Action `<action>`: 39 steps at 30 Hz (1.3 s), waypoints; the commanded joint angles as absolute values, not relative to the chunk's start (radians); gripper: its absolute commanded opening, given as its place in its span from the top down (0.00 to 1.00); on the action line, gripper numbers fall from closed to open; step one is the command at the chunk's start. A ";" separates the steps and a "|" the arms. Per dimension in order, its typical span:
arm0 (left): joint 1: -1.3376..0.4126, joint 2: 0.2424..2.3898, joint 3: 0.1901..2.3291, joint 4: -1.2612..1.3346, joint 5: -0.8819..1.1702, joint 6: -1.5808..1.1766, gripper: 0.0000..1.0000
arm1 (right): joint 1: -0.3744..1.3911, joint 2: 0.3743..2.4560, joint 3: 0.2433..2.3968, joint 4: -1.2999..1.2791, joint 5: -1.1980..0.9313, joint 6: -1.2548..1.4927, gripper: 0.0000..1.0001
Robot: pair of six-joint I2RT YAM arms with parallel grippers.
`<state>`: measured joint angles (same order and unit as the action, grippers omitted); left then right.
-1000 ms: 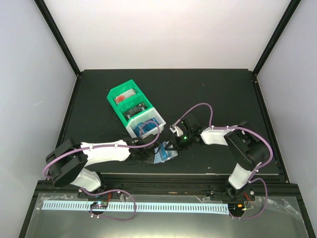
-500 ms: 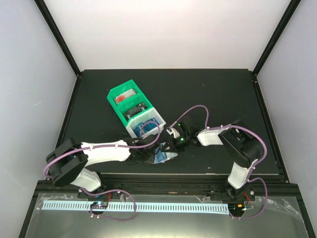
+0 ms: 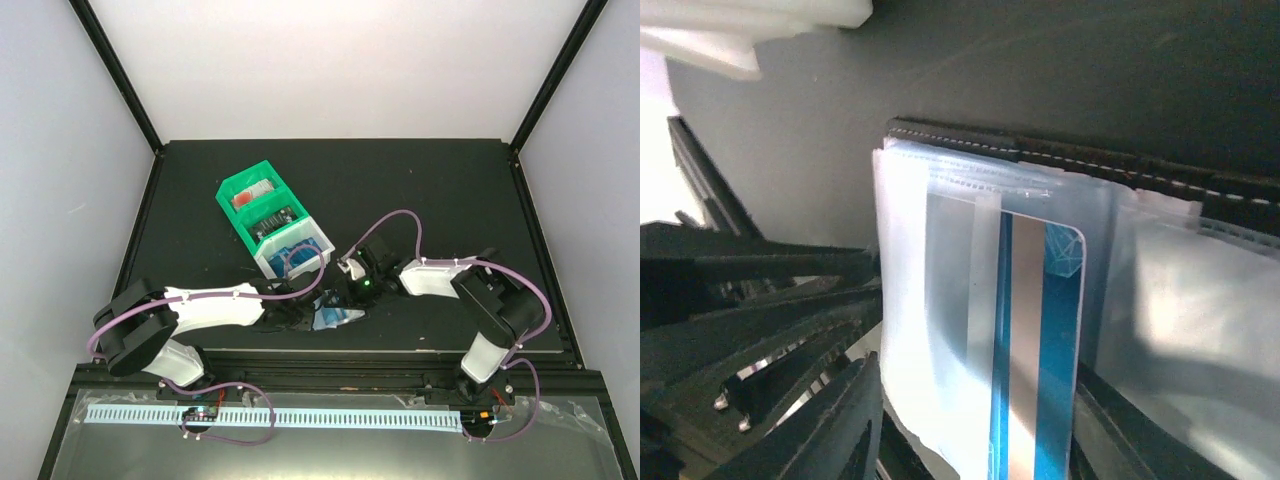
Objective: Put the credit cards into the card holder
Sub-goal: Insert the credit card into the card holder.
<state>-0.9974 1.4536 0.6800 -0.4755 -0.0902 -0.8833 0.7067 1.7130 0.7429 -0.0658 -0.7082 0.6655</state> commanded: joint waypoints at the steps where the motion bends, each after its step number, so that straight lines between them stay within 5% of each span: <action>1: -1.006 1.473 0.681 -0.471 -0.074 -0.873 0.81 | 0.709 1.670 0.761 -0.188 -0.589 0.647 0.50; 14: -1.006 1.466 0.684 -0.450 -0.057 -0.843 0.81 | 0.729 1.603 0.817 -0.364 -0.440 0.623 0.39; 28: -1.009 1.479 0.687 -0.412 -0.026 -0.822 0.81 | 0.782 1.640 0.853 -0.371 -0.494 0.592 0.68; 39: -1.017 1.485 0.692 -0.400 -0.017 -0.816 0.83 | 0.814 1.664 0.881 -0.390 -0.486 0.572 0.75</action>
<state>-1.0039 1.4662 0.6800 -0.4244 -0.0368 -0.8246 0.7990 1.6558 0.8555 -0.3882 -0.4740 0.5903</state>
